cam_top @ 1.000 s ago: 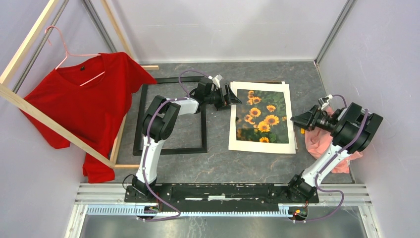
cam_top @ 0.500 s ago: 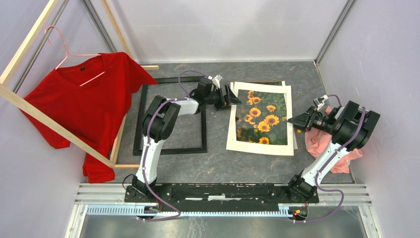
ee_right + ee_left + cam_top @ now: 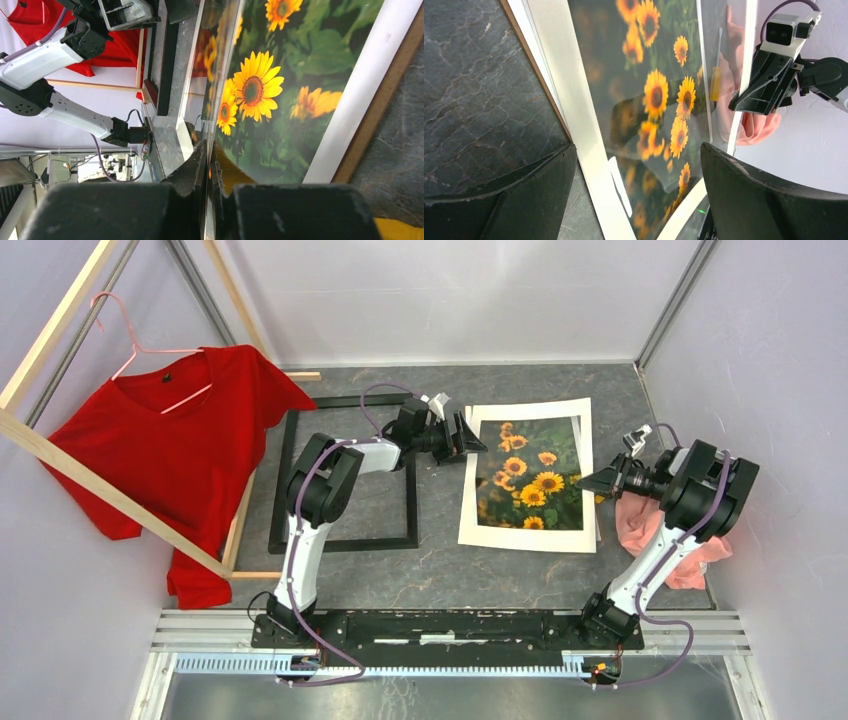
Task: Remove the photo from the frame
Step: Pick up the photo frame item from the photo frame.
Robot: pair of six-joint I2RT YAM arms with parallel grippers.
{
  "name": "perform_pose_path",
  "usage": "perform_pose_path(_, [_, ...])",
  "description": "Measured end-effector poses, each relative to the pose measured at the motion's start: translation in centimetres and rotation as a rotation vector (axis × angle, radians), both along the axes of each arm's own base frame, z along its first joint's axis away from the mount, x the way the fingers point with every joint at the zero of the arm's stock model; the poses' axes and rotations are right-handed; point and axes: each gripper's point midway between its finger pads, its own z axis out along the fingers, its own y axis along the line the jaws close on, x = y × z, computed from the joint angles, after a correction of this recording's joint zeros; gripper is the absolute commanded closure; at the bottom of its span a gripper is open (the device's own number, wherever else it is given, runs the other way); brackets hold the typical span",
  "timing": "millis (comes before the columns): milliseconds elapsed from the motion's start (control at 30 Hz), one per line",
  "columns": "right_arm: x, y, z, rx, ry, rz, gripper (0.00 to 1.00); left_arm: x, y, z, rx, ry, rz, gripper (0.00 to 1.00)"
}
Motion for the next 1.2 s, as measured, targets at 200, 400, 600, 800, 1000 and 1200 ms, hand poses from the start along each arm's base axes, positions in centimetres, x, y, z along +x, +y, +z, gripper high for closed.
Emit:
perform_pose_path(200, [0.3,-0.1,1.6,-0.009,-0.009,-0.014,1.00,-0.6,0.9,0.2,0.015,0.049,-0.010,0.00])
perform_pose_path(400, [0.8,0.1,3.5,0.009,-0.028,-0.024,1.00,0.6,4.4,2.0,0.021,0.057,-0.002,0.00])
perform_pose_path(600, [0.9,1.4,5.1,0.053,-0.039,-0.001,1.00,2.1,9.3,6.0,0.046,-0.060,0.002,0.00])
perform_pose_path(800, [1.9,2.7,8.2,0.098,-0.099,0.045,1.00,0.5,12.3,7.6,0.087,-0.128,-0.093,0.00])
perform_pose_path(1000, [3.0,3.1,11.0,0.093,-0.158,0.073,1.00,-1.3,15.8,8.0,0.106,-0.136,-0.172,0.00])
perform_pose_path(1200, [3.4,3.9,12.7,0.085,-0.183,0.106,1.00,-2.3,20.2,10.2,0.148,-0.198,-0.172,0.00])
